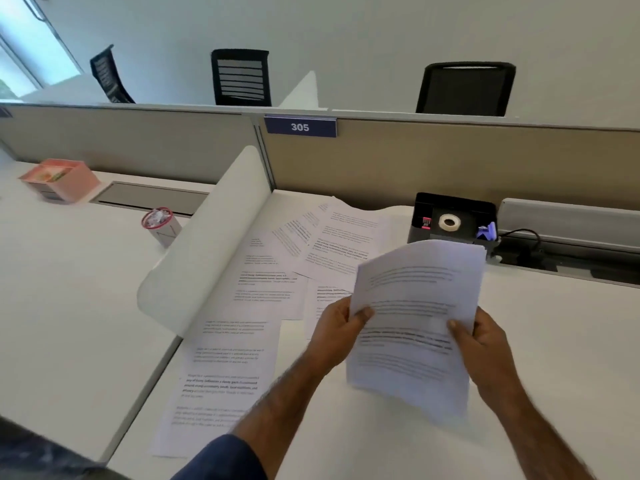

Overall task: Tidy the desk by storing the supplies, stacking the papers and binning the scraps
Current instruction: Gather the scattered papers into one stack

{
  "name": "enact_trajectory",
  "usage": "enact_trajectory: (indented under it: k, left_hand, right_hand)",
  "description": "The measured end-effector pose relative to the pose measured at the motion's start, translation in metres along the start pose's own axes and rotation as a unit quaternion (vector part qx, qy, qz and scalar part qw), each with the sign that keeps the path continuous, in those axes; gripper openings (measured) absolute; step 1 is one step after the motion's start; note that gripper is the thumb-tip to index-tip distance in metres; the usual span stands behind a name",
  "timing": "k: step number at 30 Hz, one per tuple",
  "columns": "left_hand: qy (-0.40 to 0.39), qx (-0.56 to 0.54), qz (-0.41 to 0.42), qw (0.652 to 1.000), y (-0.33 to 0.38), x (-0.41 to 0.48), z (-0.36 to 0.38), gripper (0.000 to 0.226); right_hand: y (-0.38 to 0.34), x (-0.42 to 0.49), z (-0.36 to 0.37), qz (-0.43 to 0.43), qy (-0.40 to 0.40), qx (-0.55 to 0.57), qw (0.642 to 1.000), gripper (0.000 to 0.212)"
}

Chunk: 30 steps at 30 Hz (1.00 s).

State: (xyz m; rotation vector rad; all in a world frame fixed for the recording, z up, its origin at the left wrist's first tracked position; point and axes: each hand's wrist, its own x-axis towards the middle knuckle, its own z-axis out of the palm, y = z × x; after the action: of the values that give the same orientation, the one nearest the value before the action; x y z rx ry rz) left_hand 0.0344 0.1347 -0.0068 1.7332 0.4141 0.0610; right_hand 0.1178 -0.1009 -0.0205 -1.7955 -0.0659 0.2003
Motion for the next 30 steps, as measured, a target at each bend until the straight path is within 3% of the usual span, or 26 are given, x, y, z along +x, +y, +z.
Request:
enact_trajectory:
  k: [3,6,8,10,12,16,20,25,30]
  left_hand:
    - [0.089,0.146,-0.015,0.985,-0.025,-0.002,-0.044,0.03]
    - [0.223,0.35,-0.136,0.9,-0.075,-0.015,-0.114,0.055]
    - [0.276,0.396,-0.25,0.839,-0.106,-0.029,-0.153,0.076]
    - [0.298,0.386,-0.33,0.808,-0.127,-0.043,-0.176,0.091]
    - [0.279,0.385,-0.351,0.807,-0.141,-0.054,-0.179,0.098]
    - [0.222,0.427,-0.303,0.822,-0.151,-0.061,-0.155,0.093]
    - [0.239,0.432,-0.252,0.833,-0.134,-0.054,-0.145,0.088]
    - [0.255,0.444,-0.287,0.81,-0.123,-0.043,-0.159,0.101]
    - [0.212,0.327,-0.313,0.866,-0.121,-0.032,-0.183,0.055]
  right_hand:
    - [0.008,0.005,-0.002,0.019,0.001,-0.007,1.0,0.022]
    - [0.014,0.005,-0.005,0.037,0.016,0.007,0.999,0.023]
    - [0.015,0.003,-0.006,0.046,0.022,0.005,0.999,0.024]
    - [0.017,0.002,-0.004,0.056,0.022,0.005,0.998,0.025]
    - [0.018,0.0,-0.002,0.068,0.022,0.009,0.997,0.025]
    - [0.015,-0.004,0.004,0.076,0.021,0.021,0.997,0.025]
    - [0.016,-0.005,0.009,0.078,0.018,0.032,0.996,0.028]
    - [0.015,-0.008,0.01,0.082,0.028,0.034,0.996,0.027]
    - [0.019,-0.011,0.01,0.09,0.032,0.047,0.994,0.027]
